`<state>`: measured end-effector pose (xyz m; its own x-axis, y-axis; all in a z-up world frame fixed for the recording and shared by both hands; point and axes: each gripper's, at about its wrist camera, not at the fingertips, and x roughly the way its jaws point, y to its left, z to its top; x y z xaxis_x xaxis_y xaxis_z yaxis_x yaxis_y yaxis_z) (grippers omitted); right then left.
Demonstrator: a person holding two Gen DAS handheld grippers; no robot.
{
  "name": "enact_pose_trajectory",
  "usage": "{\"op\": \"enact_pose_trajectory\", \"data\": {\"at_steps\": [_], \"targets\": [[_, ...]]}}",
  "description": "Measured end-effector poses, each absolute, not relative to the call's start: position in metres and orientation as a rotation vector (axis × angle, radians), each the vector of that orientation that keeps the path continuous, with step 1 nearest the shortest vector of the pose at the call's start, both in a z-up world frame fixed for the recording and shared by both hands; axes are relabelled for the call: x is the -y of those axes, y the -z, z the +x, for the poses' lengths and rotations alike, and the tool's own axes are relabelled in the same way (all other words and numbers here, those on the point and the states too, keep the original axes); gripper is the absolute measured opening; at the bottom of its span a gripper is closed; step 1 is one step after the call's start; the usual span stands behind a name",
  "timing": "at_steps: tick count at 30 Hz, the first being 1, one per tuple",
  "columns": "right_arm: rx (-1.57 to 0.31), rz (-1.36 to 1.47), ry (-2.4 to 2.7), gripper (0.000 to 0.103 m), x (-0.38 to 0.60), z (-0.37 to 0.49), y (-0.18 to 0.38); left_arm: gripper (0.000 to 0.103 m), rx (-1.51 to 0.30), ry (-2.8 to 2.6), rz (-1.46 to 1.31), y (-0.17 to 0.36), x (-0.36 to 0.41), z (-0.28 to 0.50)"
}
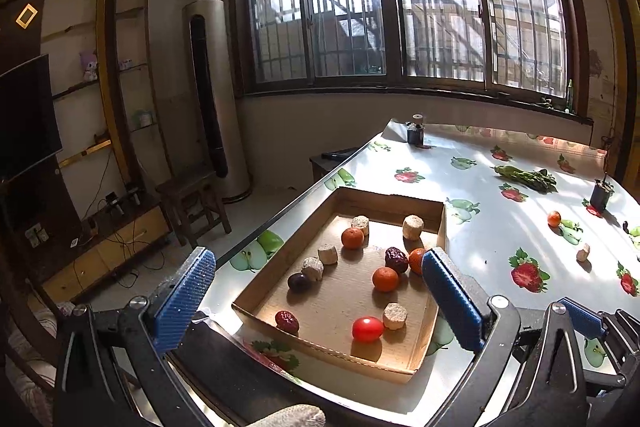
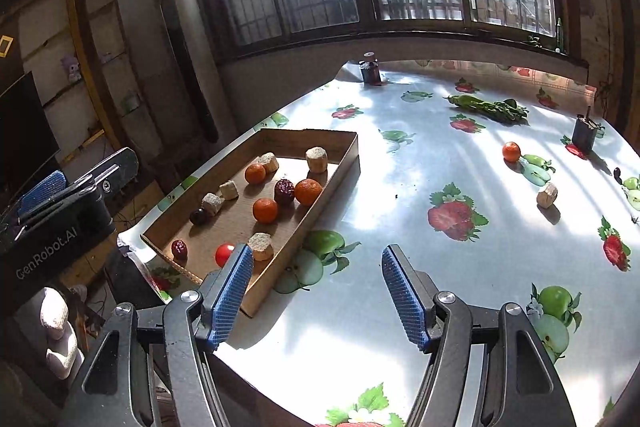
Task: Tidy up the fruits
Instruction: 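Withdraw both grippers from the box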
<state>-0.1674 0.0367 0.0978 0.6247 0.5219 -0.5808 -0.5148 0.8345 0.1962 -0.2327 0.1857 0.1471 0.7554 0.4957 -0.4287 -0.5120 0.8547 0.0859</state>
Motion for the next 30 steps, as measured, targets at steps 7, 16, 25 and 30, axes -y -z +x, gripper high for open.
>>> {"op": "enact_pose_trajectory", "data": {"at_steps": [7, 16, 25, 30], "targets": [[-0.678, 0.0, -0.597, 0.072, -0.041, -0.168, -0.094, 0.103, -0.485, -0.54, -0.045, -0.141, -0.186, -0.229], [-0.693, -0.015, -0.595, 0.073, -0.048, -0.168, -0.089, 0.103, -0.517, -0.522, -0.066, -0.133, -0.194, -0.224], [-0.698, -0.034, -0.599, 0.074, -0.056, -0.171, -0.085, 0.103, -0.531, -0.515, -0.071, -0.129, -0.196, -0.224], [-0.694, -0.04, -0.606, 0.074, -0.059, -0.173, -0.086, 0.103, -0.544, -0.529, -0.083, -0.126, -0.199, -0.223]]}}
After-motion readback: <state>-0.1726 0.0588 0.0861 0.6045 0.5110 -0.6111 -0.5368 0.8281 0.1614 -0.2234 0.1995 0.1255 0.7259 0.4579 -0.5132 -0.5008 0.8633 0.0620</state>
